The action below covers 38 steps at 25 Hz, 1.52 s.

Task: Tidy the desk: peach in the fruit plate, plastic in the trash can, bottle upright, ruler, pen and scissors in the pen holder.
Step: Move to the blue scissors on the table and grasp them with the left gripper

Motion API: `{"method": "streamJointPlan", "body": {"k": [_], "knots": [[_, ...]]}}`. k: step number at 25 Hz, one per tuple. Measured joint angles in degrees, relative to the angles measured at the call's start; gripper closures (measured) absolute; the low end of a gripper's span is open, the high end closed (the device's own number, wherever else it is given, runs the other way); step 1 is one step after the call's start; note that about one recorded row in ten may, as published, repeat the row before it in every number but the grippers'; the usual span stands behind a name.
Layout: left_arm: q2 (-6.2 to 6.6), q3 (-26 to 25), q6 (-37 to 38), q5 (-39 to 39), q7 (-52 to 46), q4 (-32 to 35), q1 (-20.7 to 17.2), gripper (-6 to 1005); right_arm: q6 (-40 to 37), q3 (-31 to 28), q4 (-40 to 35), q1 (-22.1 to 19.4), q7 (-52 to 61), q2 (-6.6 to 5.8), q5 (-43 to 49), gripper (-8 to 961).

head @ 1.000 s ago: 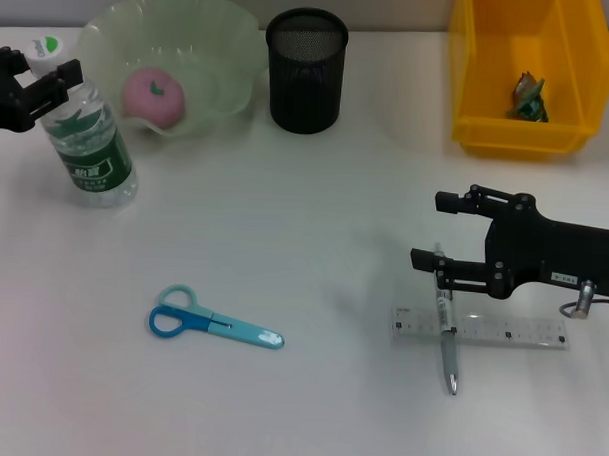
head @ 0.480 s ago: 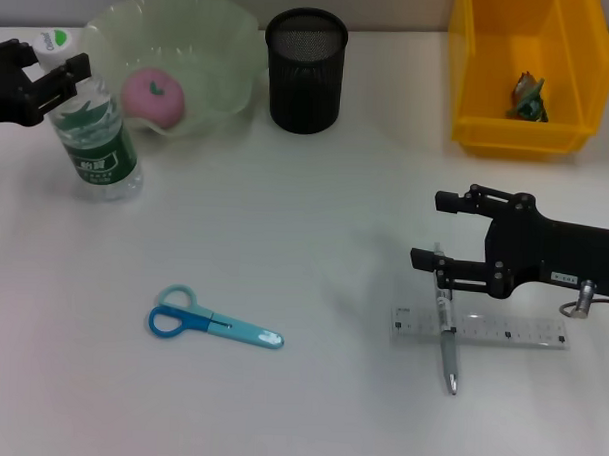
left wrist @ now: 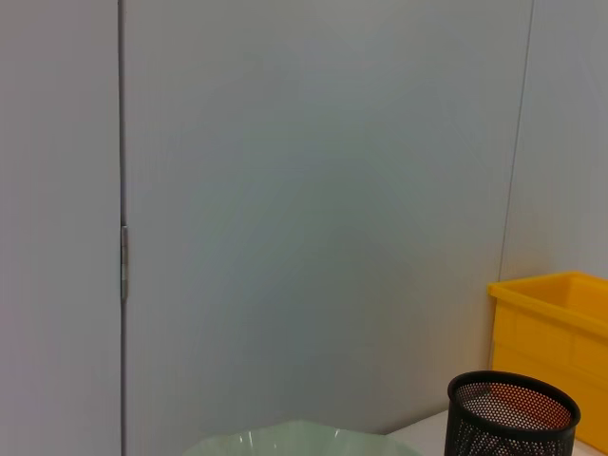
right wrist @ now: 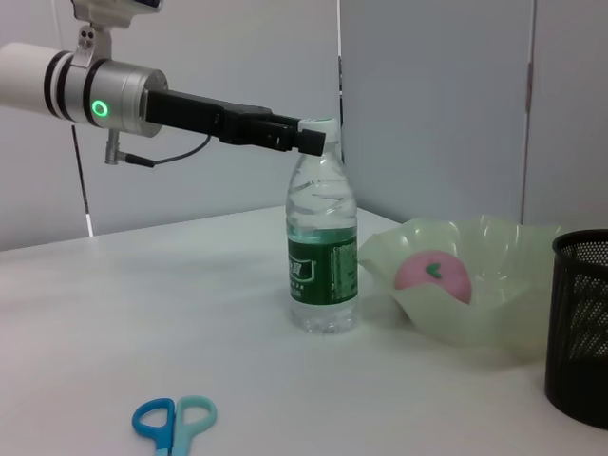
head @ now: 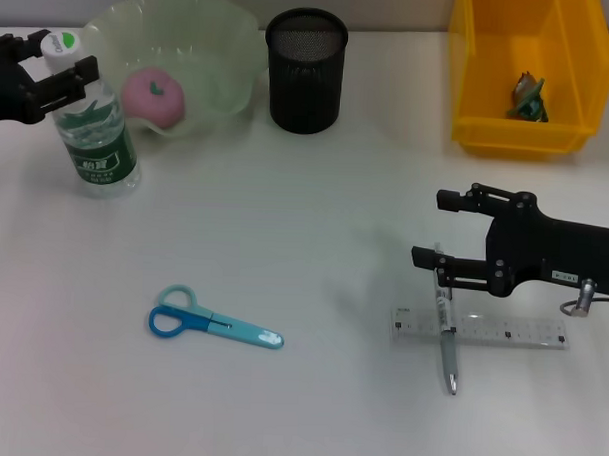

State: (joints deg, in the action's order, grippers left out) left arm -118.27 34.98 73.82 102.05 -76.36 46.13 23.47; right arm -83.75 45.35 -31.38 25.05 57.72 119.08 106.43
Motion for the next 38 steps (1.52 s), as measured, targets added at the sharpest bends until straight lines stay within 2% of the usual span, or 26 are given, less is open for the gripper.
{"method": "streamJointPlan", "body": {"k": [3, 7, 8, 11, 12, 14, 15, 17, 18, 21, 22, 25, 26, 28, 32, 35, 36, 38], "knots": [[-0.01, 0.0, 0.7, 0.0, -0.4, 0.2, 0.1, 305, 0.1, 0.0, 0.0, 0.0, 0.0, 0.00, 0.0, 159], [0.17, -0.2, 3.6, -0.8, -1.7, 0.7, 0.3, 250, -0.1, -0.1, -0.1, 0.1, 0.0, 0.00, 0.0, 159], [0.79, -0.2, 8.4, -3.4, -3.4, 1.4, 0.5, 236, -0.4, -0.3, -0.3, 0.0, 0.2, 0.00, 0.0, 159], [1.67, 0.3, 15.8, -5.4, -5.4, 2.5, 1.0, 230, -1.6, -0.5, -0.5, -0.2, 0.4, -0.04, 0.0, 159], [2.28, 1.0, 21.3, -5.7, -7.3, 3.5, 2.1, 228, -1.6, -0.5, -0.5, -0.2, 0.4, -0.04, 0.0, 159], [2.64, 1.7, 24.2, -5.6, -8.6, 4.3, 2.9, 224, -3.0, -0.5, -0.7, -0.4, 0.5, -0.19, 0.0, 159], [3.20, 4.3, 28.1, -5.4, -11.4, 5.9, 4.2, 221, -3.3, -0.6, -0.8, -0.4, 0.6, -0.27, 0.0, 159], [3.80, 8.8, 29.7, -5.1, -14.8, 8.2, 5.2, 217, -3.5, -0.6, -0.9, -0.5, 0.6, -0.33, 0.0, 159], [4.16, 12.6, 29.7, -4.3, -17.7, 10.2, 6.1, 215, -3.6, -0.6, -1.0, -0.5, 0.7, -0.41, 0.0, 159], [4.28, 14.6, 29.6, -3.0, -19.3, 11.4, 6.9, 211, -3.7, -0.5, -1.1, -0.6, 1.4, -0.64, 0.1, 159], [4.30, 17.5, 29.7, 1.2, -22.3, 13.4, 9.0, 211, -3.7, -0.5, -1.1, -0.6, 1.4, -0.64, 0.1, 159], [3.74, 19.4, 30.3, 9.2, -25.4, 14.7, 12.6, 212, -3.5, -0.5, -1.0, -0.7, 1.4, -0.75, 0.3, 159], [3.06, 20.9, 30.6, 15.1, -26.4, 15.0, 15.4, 212, -3.8, -0.2, -0.8, -0.7, 1.5, -0.97, 0.3, 159], [2.73, 21.7, 30.6, 18.2, -26.7, 15.0, 16.6, 212, -4.7, 0.5, -0.7, -0.5, 2.3, -1.25, 1.1, 159], [0.71, 24.5, 30.5, 28.9, -26.4, 14.6, 21.2, 211, -5.9, 1.7, -0.7, 0.6, 5.1, -1.47, 4.4, 160], [-0.18, 27.9, 30.0, 33.8, -26.9, 13.6, 23.4, 211, -6.4, 1.8, -0.6, 1.8, 7.2, -1.47, 7.2, 160], [-0.26, 31.0, 29.3, 35.2, -27.7, 13.1, 24.0, 211, -7.2, 1.8, -0.6, 2.2, 8.1, -1.41, 8.5, 160], [-0.26, 31.0, 29.3, 35.2, -27.7, 13.1, 24.0, 211, -7.7, 1.8, -0.6, 2.6, 8.5, -1.36, 9.4, 160]]}}
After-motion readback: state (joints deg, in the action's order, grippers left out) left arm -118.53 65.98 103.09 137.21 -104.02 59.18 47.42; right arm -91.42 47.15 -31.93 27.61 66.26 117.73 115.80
